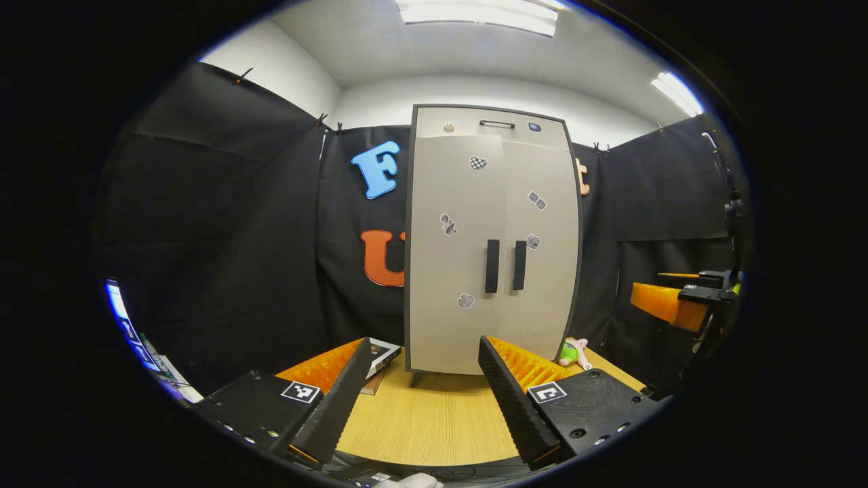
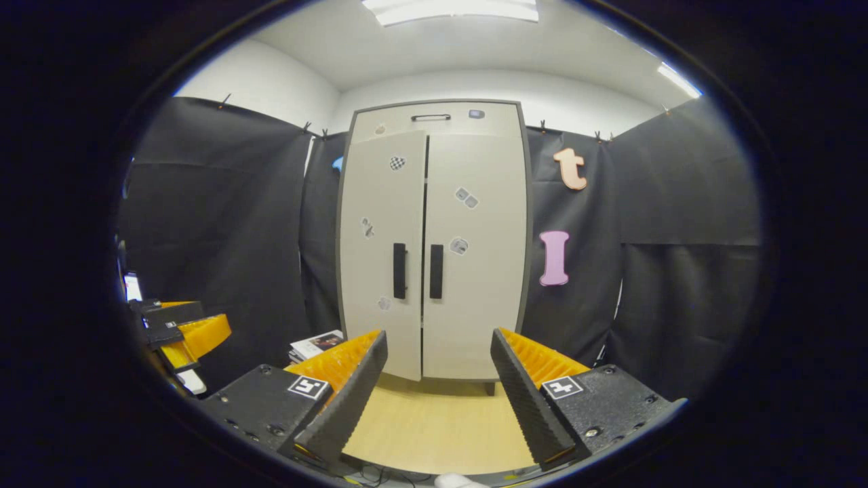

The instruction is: Grab one shoe with the right hand and put it into the shoe cabinet, grab the other shoe with the left hand and put it into the shoe cabinet; then close the right door with the right hand and the left door with the left hand.

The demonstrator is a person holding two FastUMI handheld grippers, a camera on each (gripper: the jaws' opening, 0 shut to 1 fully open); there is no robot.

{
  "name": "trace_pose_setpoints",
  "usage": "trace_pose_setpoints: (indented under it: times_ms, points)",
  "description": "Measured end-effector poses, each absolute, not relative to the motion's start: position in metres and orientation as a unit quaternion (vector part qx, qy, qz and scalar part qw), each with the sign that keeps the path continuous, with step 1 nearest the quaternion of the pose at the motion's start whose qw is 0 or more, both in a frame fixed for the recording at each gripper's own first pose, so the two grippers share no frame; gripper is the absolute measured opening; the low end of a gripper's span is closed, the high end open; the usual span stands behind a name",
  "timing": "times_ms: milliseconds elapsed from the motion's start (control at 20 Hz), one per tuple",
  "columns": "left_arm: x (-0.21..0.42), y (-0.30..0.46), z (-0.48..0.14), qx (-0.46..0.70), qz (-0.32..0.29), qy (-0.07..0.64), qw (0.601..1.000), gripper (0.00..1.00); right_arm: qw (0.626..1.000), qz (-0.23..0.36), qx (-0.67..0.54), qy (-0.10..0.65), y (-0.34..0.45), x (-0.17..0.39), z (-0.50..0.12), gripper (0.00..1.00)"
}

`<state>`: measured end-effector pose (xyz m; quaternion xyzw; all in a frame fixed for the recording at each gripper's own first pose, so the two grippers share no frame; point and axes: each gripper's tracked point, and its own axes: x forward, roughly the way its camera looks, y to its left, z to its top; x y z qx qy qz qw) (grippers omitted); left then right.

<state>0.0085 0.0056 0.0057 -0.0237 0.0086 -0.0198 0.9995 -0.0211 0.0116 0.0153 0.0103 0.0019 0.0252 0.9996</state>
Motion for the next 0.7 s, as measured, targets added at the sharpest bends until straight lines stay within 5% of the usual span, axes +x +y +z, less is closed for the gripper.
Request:
trace_pose_setpoints:
  times_ms: [700]
  points:
    - [-0.0031, 0.0107, 0.0033, -0.017, -0.007, 0.007, 1.0, 0.95, 0.999, 0.032, 0.018, -0.005, 0.0165, -0.027, 0.0145, 0.99]
